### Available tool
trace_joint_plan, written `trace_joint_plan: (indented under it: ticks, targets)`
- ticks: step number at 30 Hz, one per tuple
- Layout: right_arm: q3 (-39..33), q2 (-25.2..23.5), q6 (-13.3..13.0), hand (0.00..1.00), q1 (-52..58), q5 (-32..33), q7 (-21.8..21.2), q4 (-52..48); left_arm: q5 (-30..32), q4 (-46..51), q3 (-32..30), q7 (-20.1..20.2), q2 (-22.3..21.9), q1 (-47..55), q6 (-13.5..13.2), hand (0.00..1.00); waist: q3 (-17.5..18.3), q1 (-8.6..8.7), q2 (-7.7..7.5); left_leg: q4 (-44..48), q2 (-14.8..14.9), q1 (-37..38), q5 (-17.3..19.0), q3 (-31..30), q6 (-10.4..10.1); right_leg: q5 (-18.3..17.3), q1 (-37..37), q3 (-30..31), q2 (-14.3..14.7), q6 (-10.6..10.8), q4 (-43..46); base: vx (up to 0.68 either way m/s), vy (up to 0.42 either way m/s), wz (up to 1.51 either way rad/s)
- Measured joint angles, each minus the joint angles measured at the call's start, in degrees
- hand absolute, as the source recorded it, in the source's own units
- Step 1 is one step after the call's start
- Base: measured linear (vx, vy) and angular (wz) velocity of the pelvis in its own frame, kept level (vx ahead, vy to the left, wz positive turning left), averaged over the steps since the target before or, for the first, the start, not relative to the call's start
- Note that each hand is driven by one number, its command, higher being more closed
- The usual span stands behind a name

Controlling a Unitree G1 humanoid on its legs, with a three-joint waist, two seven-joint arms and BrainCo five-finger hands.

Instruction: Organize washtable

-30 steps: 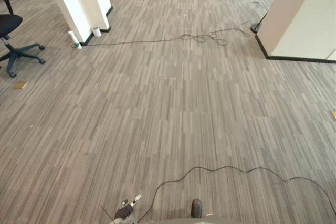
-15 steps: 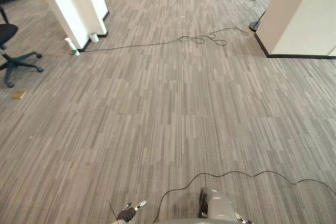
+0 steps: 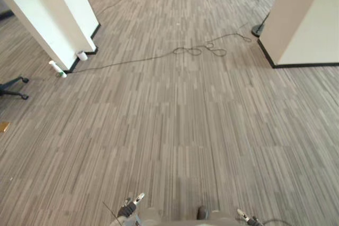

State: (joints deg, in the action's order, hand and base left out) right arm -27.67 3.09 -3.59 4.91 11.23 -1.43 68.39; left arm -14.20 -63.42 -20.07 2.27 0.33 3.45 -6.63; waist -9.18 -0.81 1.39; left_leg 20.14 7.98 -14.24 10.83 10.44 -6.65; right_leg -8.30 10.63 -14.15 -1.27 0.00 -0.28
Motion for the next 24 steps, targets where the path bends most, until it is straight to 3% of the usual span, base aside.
trace_joint_plan:
  ticks: [1, 2, 4, 5, 6, 7, 8, 9, 11, 12, 14, 15, 17, 18, 19, 21, 22, 24]
  targets:
    - [1.8, 0.4, -0.2, 0.0, -0.1, -0.5, 0.0, -0.1, 0.0, 0.2, 0.3, -0.1, 0.1, 0.0, -0.4, 0.0, -0.1, -0.28, 0.18, -6.7, -1.3, -1.1, -5.8, -2.5, 0.6, -0.7, 2.7, 0.3, -0.2, 1.0, -2.0, 0.51, 0.168, -0.61]
    - [3.6, 0.5, -0.2, 0.0, -0.3, -0.6, 0.0, -0.1, 0.0, 0.2, 0.4, -0.1, 0.4, 0.1, -0.5, 0.0, 0.4, -0.56, -0.58, -6.7, -2.4, -0.7, -10.7, -3.2, 2.3, -2.0, 4.2, 0.6, -1.3, 3.0, -2.4, 0.53, 0.201, -0.47]
    - [3.8, -1.0, -0.3, 0.0, -0.2, -1.1, -0.1, 0.5, 0.1, 0.1, 0.3, 0.0, 1.0, 0.0, -0.4, 0.0, 1.6, 0.08, -2.46, -4.9, -4.8, -0.3, -11.6, -2.2, 5.9, -0.7, 4.4, 2.1, -4.4, 4.8, -0.1, 0.63, 0.243, -0.15]
    - [3.8, -1.1, -0.2, 0.0, -0.3, -1.5, -0.2, 0.4, 0.0, 0.1, -1.1, 0.0, 1.3, 0.0, -0.5, 0.0, 1.6, -0.14, -3.68, -1.8, -5.2, 0.6, -9.9, -0.9, 8.1, 0.0, 3.9, 4.1, -6.0, 6.0, 3.9, 0.76, 0.28, -0.09]
    - [3.5, -1.7, -0.2, 0.0, -0.2, -1.8, -0.2, 0.5, 0.0, -0.2, -1.8, -0.1, 1.5, 0.1, -0.5, 0.0, 1.6, -0.2, -3.73, 1.1, -5.0, 0.5, -8.9, -0.3, 8.4, 0.7, 3.6, 5.1, -6.4, 6.8, 6.8, 0.68, 0.295, -0.21]
    - [3.2, -2.1, -0.3, 0.0, -0.4, -1.8, -0.5, 0.1, 0.1, -0.3, -2.8, 0.0, 2.0, 0.3, -0.3, 0.0, 1.5, -0.41, -4.05, 4.3, -6.4, 0.4, -5.1, 1.2, 7.7, 1.1, 1.5, 6.9, -7.5, 6.7, 16.3, 0.36, 0.205, -0.05]
    - [3.2, -1.9, -0.4, 0.0, 0.6, -1.9, -0.6, 0.1, 0.3, -0.6, -2.5, -0.1, 1.9, 0.6, -0.2, 0.0, 2.2, -0.03, -3.92, 0.8, -7.2, 2.7, -5.5, 0.5, 8.0, 1.3, -0.4, 7.1, -8.2, 6.7, 22.6, 0.46, 0.335, -0.04]
    - [3.2, -1.1, -0.4, 0.0, 2.0, -1.6, -1.3, -0.4, 0.7, -1.0, -1.9, 0.0, 2.5, 1.3, 0.4, 0.0, 2.1, 0.02, -3.45, -3.4, -8.9, 8.3, -3.7, 1.0, 10.4, 4.8, -6.1, 8.4, -10.5, 6.6, 40.6, 0.28, 0.222, 0.18]
    - [3.2, -2.1, -0.2, 0.0, 2.5, -1.1, -1.3, -0.1, 1.3, -2.0, -0.8, -0.1, 3.8, 1.2, 1.0, 0.0, 2.2, 0.37, -5.2, -7.0, -11.3, 14.4, -2.3, 0.1, 10.6, 3.6, -10.4, 9.1, -12.7, 5.5, 53.2, 0.49, 0.182, 0.26]
    - [2.7, -2.1, -0.4, 0.0, 2.8, 0.0, -1.5, -0.1, 1.5, -2.6, 0.3, -0.1, 3.9, 1.2, 1.3, 0.0, 2.2, 0.68, -4.73, -10.7, -12.2, 19.9, -1.8, -1.8, 11.1, -1.5, -14.9, 6.4, -12.7, 3.3, 58.4, 0.65, 0.145, 0.3]
    - [2.7, -1.4, -0.5, 0.0, 2.3, 0.2, -1.6, -0.8, 1.5, -4.1, 2.6, -0.1, 3.8, 0.9, 1.4, 0.0, 1.9, 2.98, -3.16, -14.0, -10.9, 24.4, -1.1, -4.2, 12.1, -6.8, -19.8, 1.9, -10.8, 1.7, 55.0, 0.52, 0.057, 0.66]
    - [2.6, -1.3, -0.5, 0.0, 2.1, 0.2, -1.6, -0.8, 1.5, -4.6, 3.0, -0.1, 3.6, 0.6, 1.5, 0.0, 1.6, 3.34, -2.59, -14.8, -10.3, 25.6, -0.9, -5.1, 12.4, -7.8, -21.4, 0.4, -9.8, 1.3, 52.4, 0.53, -0.019, 0.8]
    - [1.5, -0.7, -0.6, 0.0, 2.3, 0.9, -1.4, -2.2, 1.6, -4.6, 4.8, -0.4, 2.3, -0.8, 1.4, 0.0, 0.3, 3.73, -0.45, -16.6, -7.8, 29.3, 1.1, -7.6, 12.7, -7.3, -27.6, -3.1, -6.9, 1.6, 39.0, 0.63, -0.076, 0.71]
    - [0.6, -1.0, -0.5, 0.0, 2.5, 1.8, -1.1, -2.5, 1.7, -4.3, 4.8, -1.1, 1.3, -1.0, 1.3, 0.0, -0.2, 3.81, 0.09, -17.6, -6.8, 31.0, 2.0, -8.7, 12.3, -2.7, -29.9, -4.4, -6.3, 2.1, 27.3, 0.7, -0.141, 0.87]
    - [0.5, -1.6, -0.5, 0.0, 3.1, 1.9, -1.0, -3.1, 2.7, -3.8, 4.8, -1.1, 1.2, -0.8, 1.2, 0.0, -0.1, 3.92, -0.51, -18.7, -6.8, 32.8, 2.8, -8.8, 11.3, 2.8, -31.1, -4.9, -6.4, 3.0, 15.7, 0.6, -0.149, 0.81]
    - [0.5, -2.2, -0.3, 0.0, 4.2, 2.2, -0.9, -3.8, 3.0, -3.2, 4.0, -1.4, 1.3, 0.1, 1.1, 0.0, 0.1, 3.99, -1.42, -19.1, -6.9, 36.0, 4.6, -9.1, 10.5, 4.8, -32.7, -3.0, -6.8, 2.8, 12.1, 0.55, -0.16, 0.7]
    - [0.7, -2.7, -0.1, 0.0, 5.2, 2.4, -1.0, -4.7, 3.3, -2.3, 2.6, -1.5, 0.5, 0.8, 1.1, 0.0, 0.7, 4.88, -1.97, -17.1, -6.5, 37.6, 5.8, -10.4, 9.3, 10.7, -33.0, -1.2, -6.5, -0.1, 15.4, 0.92, -0.289, 0.63]
    - [0.5, -2.1, -0.2, 0.0, 5.7, 2.3, -1.1, -6.7, 3.6, -1.8, 0.6, -1.5, -1.1, 1.7, 1.1, 0.0, 1.7, 4.77, 0.29, -6.4, -4.1, 34.9, 5.1, -10.2, 8.1, 12.7, -31.9, -2.0, -5.3, -1.8, 19.4, 0.84, -0.283, 0.25]
